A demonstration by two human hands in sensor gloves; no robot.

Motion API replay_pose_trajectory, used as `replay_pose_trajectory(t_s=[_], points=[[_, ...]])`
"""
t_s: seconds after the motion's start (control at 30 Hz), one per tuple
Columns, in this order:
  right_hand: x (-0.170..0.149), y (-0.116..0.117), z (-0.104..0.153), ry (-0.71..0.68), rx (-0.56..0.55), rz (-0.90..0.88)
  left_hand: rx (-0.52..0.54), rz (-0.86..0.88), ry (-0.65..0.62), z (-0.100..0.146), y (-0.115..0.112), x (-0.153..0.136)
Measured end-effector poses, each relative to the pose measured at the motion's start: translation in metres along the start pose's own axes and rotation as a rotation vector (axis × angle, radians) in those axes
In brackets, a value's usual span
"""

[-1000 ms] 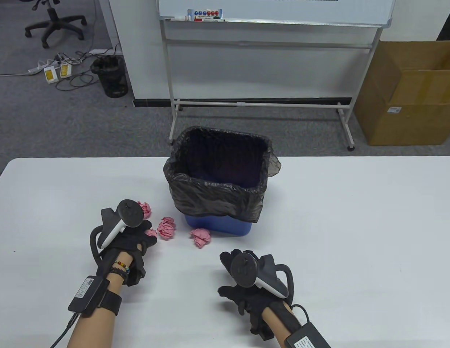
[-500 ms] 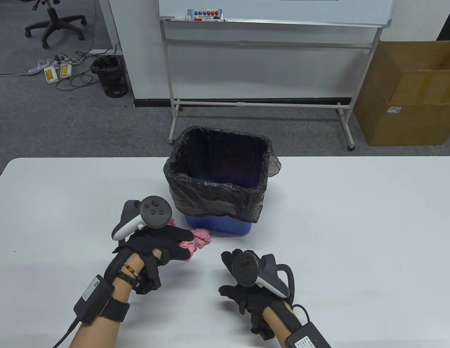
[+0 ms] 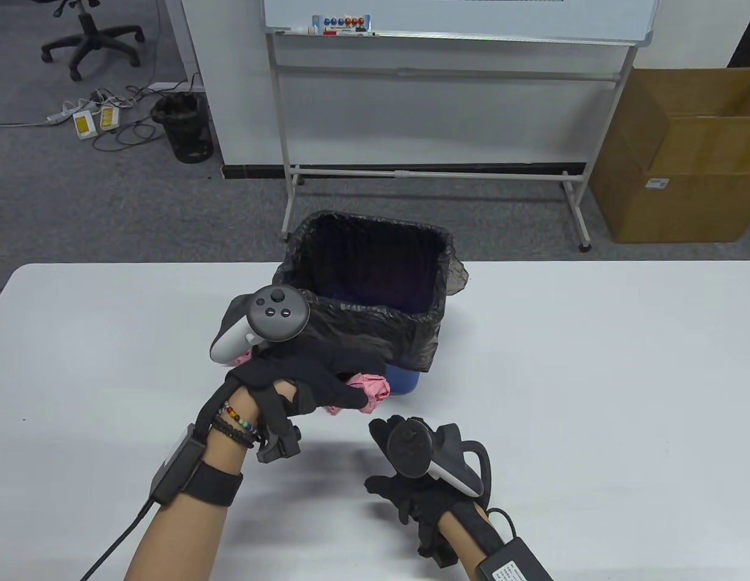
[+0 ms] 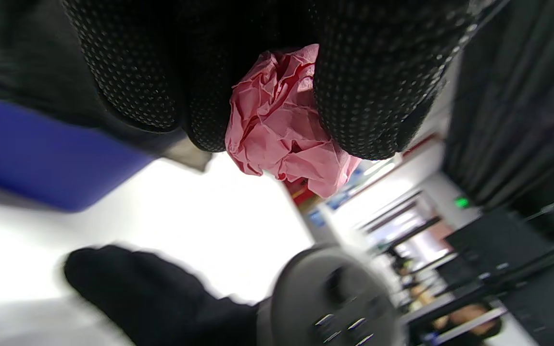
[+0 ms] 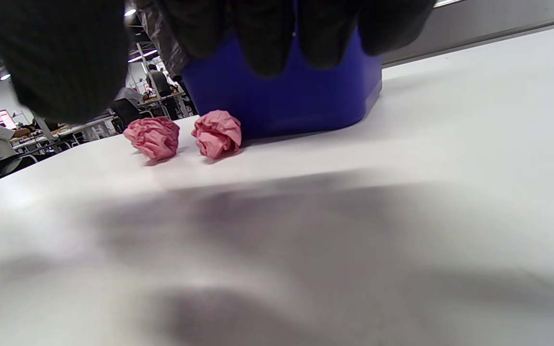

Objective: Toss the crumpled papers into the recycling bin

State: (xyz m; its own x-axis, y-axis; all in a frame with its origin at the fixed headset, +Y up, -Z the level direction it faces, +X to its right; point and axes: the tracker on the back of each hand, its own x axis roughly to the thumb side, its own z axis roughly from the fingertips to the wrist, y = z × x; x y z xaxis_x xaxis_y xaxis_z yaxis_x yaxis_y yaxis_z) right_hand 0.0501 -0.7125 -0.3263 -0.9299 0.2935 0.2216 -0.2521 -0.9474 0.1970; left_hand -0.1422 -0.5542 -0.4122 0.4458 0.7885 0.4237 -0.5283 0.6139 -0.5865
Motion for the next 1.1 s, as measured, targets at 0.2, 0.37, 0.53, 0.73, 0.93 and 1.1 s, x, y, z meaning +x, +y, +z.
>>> replay_pose_trajectory(t_s=[0.2, 0.37, 0.53, 0.73, 0.93, 1.1], points=[[0.000, 0.000, 0.000, -0.002, -0.001, -0.003, 0.324, 0.051, -0.105, -0.005, 0.029, 0.024], [0.000, -0.001, 0.000, -0.001, -0.007, -0.008, 0.714, -0.156, 0.025, -0.010, 0.041, 0.031], [-0.001, 0.000, 0.000, 0.000, -0.004, -0.006, 0.639, -0.404, 0.210, -0.023, 0.038, 0.015], [-0.001, -0.001, 0.000, -0.002, -0.007, -0.008, 0.678, -0.364, 0.234, 0.000, 0.047, -0.007], [-0.001, -0.001, 0.000, 0.001, -0.014, -0.009, 0.745, -0.393, 0.308, 0.030, 0.059, -0.030], [-0.001, -0.001, 0.000, 0.002, -0.010, -0.003, 0.799, -0.383, 0.383, 0.049, 0.066, -0.058]])
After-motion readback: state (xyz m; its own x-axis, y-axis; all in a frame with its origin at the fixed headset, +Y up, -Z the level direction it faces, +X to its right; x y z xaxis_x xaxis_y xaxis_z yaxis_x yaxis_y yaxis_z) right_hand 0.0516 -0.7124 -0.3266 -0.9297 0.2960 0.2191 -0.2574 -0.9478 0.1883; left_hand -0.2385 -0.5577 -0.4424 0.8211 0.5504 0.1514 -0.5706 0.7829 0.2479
